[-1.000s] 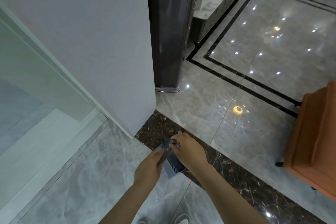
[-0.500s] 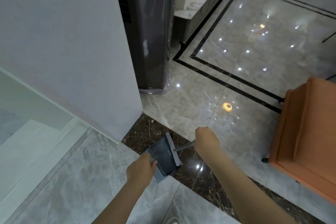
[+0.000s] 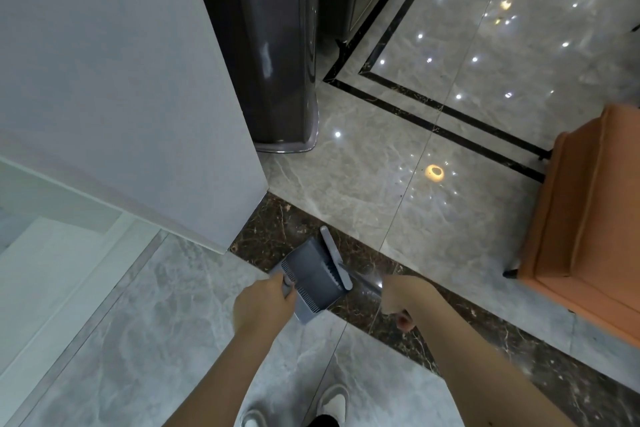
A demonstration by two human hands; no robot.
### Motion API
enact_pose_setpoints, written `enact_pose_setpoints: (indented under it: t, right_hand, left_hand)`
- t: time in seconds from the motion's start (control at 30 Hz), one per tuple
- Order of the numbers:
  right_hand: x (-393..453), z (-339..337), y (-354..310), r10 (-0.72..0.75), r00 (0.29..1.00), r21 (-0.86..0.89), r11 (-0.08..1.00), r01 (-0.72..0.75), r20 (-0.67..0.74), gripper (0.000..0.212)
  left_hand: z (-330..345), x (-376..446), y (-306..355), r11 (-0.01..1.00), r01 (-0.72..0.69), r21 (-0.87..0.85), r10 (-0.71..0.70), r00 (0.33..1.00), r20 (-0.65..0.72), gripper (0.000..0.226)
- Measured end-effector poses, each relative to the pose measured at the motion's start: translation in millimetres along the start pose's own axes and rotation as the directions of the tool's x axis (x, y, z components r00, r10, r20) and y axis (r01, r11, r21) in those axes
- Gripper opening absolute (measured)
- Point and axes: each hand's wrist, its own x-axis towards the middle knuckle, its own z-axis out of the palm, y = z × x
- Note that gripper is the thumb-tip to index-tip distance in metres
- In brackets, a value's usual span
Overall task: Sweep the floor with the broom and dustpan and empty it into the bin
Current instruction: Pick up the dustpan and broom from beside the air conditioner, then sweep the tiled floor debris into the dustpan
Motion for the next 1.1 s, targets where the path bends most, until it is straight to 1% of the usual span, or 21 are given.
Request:
enact_pose_setpoints:
  t: [0.07,0.1,0.17,0.2,0.23,0.27,0.3,0.37,0.4,0.43,0.47,0.5,0.57,0.63,0.77,0.83,0.87,0.97,1.1]
  right_hand:
    - [17,6,8,0.045,0.999,0.195,0.980,-0.046,0.009,0.051]
    - [21,9,11,0.081,0.997,0.288,0.954,-0.083,0.019,0.046]
    - [23,10,16,0.149,0.986,0.413,0.895,-0.169,0.080,0.016]
    - [23,10,19,0.161,0.983,0.425,0.886,-0.184,0.091,0.018]
    - [24,10,23,0.169,0.982,0.413,0.890,-0.191,0.090,0.026]
    - [27,10,26,0.174,0.981,0.411,0.891,-0.192,0.081,0.030]
    - [29,10,28,0.183,0.979,0.423,0.882,-0.205,0.094,0.030]
    - [27,10,28,0.189,0.971,0.456,0.859,-0.235,0.144,0.022]
    - [25,12,29,0.162,0.980,0.440,0.876,-0.197,0.116,0.018]
    - [24,15,30,0.118,0.991,0.433,0.891,-0.136,0.068,0.020]
    - [23,19,31,0.079,0.996,0.426,0.901,-0.084,0.029,0.030]
    - [22,25,33,0.072,0.997,0.437,0.897,-0.071,0.014,0.036]
    - [21,36,37,0.116,0.993,0.474,0.874,-0.109,0.013,0.042]
    - [25,47,44,0.160,0.987,0.475,0.868,-0.142,0.003,0.044]
    - [31,67,50,0.113,0.990,0.420,0.905,-0.068,-0.085,0.041]
    - [32,75,53,0.146,0.984,0.413,0.906,-0.091,-0.102,0.040]
    - [28,79,54,0.161,0.980,0.426,0.899,-0.097,-0.118,0.040]
    - [19,93,58,0.156,0.969,0.464,0.884,-0.051,-0.191,0.040]
    - [2,114,68,0.159,0.955,0.531,0.848,-0.001,-0.251,0.047]
  left_hand:
    - [1,0,0,1.000,0.001,0.009,-0.001,1.000,0.003,0.030]
    - [1,1,0,1.000,0.001,0.009,-0.001,1.000,-0.001,0.030]
    - [1,3,2,1.000,-0.004,0.008,0.004,1.000,-0.010,0.029]
    - [2,4,3,1.000,-0.004,0.005,0.005,1.000,-0.013,0.029]
    - [3,4,3,1.000,-0.006,-0.001,0.006,1.000,-0.012,0.028]
    - [4,5,3,1.000,-0.006,-0.008,0.006,1.000,-0.012,0.028]
    - [3,5,3,1.000,-0.008,-0.013,0.007,1.000,-0.014,0.027]
    - [4,5,2,1.000,-0.016,-0.016,0.016,1.000,-0.022,0.027]
    - [4,4,2,1.000,-0.020,-0.017,0.019,0.999,-0.025,0.027]
    - [4,4,1,1.000,-0.022,-0.015,0.021,0.999,-0.029,0.028]
    - [4,3,1,1.000,-0.025,-0.013,0.024,0.999,-0.032,0.028]
    - [5,2,0,0.999,-0.035,-0.012,0.034,0.999,-0.040,0.029]
    - [6,1,-2,0.999,-0.047,-0.009,0.046,0.997,-0.061,0.028]
    - [5,-2,-4,0.999,-0.041,-0.010,0.040,0.997,-0.061,0.028]
    - [6,-7,-8,0.999,-0.045,-0.011,0.044,0.997,-0.064,0.029]
    - [6,-11,-9,0.998,-0.058,-0.006,0.058,0.996,-0.074,0.028]
    - [7,-14,-10,0.998,-0.065,-0.009,0.064,0.995,-0.071,0.028]
    - [9,-23,-18,0.997,-0.082,-0.009,0.082,0.995,-0.057,0.028]
    - [5,-30,-38,0.997,-0.072,-0.028,0.071,0.997,-0.016,0.032]
